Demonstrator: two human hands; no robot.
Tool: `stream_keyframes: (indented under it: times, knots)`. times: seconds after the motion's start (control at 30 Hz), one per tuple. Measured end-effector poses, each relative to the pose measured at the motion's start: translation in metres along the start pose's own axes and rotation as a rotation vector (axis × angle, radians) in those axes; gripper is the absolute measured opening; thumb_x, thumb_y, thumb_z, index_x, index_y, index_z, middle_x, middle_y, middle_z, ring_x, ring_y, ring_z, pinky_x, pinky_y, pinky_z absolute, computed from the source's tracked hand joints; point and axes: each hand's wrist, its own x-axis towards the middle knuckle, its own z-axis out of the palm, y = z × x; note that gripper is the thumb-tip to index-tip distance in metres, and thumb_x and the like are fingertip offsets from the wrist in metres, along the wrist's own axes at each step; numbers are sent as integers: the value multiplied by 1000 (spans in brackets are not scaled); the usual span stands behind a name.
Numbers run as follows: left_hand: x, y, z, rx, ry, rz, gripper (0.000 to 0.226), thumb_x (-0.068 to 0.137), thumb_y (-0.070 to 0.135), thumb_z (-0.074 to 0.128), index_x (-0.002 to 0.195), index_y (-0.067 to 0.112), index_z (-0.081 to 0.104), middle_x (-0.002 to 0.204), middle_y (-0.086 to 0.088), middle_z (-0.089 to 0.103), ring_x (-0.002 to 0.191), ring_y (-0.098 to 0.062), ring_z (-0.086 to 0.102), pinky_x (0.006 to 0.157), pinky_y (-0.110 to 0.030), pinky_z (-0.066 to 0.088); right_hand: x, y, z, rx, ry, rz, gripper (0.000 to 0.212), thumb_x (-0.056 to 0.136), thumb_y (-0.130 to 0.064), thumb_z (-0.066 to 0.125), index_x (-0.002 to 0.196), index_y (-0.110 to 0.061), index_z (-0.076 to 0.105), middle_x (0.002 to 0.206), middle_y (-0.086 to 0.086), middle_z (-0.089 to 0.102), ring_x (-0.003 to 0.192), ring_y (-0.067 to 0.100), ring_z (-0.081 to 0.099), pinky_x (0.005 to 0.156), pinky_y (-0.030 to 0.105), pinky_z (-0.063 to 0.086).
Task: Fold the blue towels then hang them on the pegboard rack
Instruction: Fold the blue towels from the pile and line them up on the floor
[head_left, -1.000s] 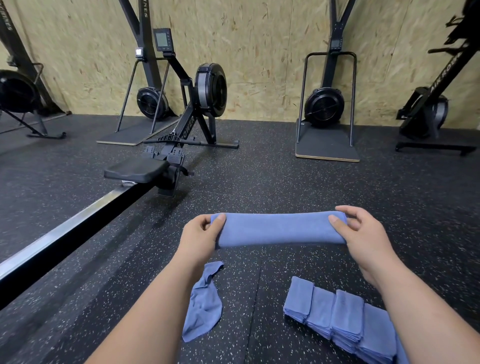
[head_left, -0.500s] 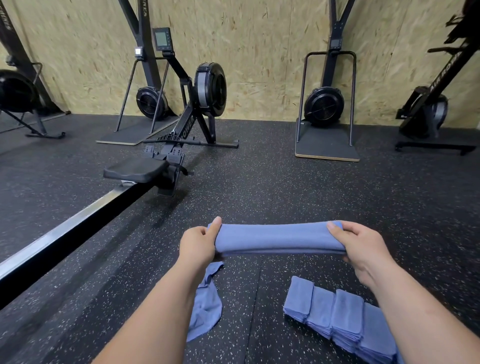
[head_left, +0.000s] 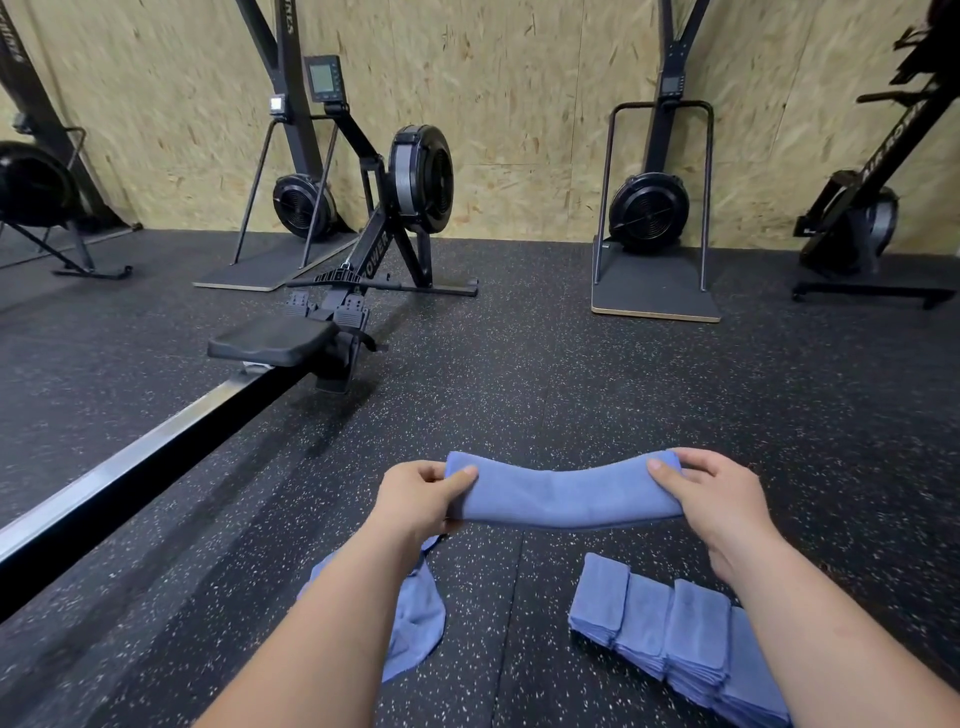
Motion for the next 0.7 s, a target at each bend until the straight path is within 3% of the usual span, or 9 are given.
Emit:
stream_keyframes:
  times: [0.1,0.2,0.43,0.57,0.7]
  knots:
    - [-2,5,11,318,137,206,24,89,43,79,83,19,77,75,-2,76,68,-20,72,72,-47,65,-7,-7,10,-68,5,-66,26,86,-25,87,108,-28,75,94,-7,81,96,17,77,90,42,60]
    - [-21,17,29,450,251,320,21,90,47,73,85,26,70,77,12,72,77,-12,68,67,-28,51,-22,-20,27,-101,10,-167,26,84,-28,86,106,-34,74,92,-11,80,89,15,76,89,45,61]
    - [-46,22,74,314,197,353,14,94,37,71,97,27,63,90,15,70,87,-3,64,76,-30,47,-63,-32,64,-95,-74,-321,32,87,-20,83,110,-36,70,98,-13,78,92,6,75,91,43,61]
    - [-53,21,91,89,121,268,7,95,29,66,99,23,64,86,10,73,79,-1,66,80,-32,52,-79,-33,72,-158,-116,-344,37,88,-14,76,115,-37,67,104,-17,76,97,-2,71,95,38,59]
    - [-51,19,90,-120,112,178,52,87,63,74,100,15,61,90,2,73,74,-10,68,71,-30,53,-89,-38,70,-97,-174,-362,36,96,-8,57,116,-37,64,104,-21,78,102,1,71,96,37,56]
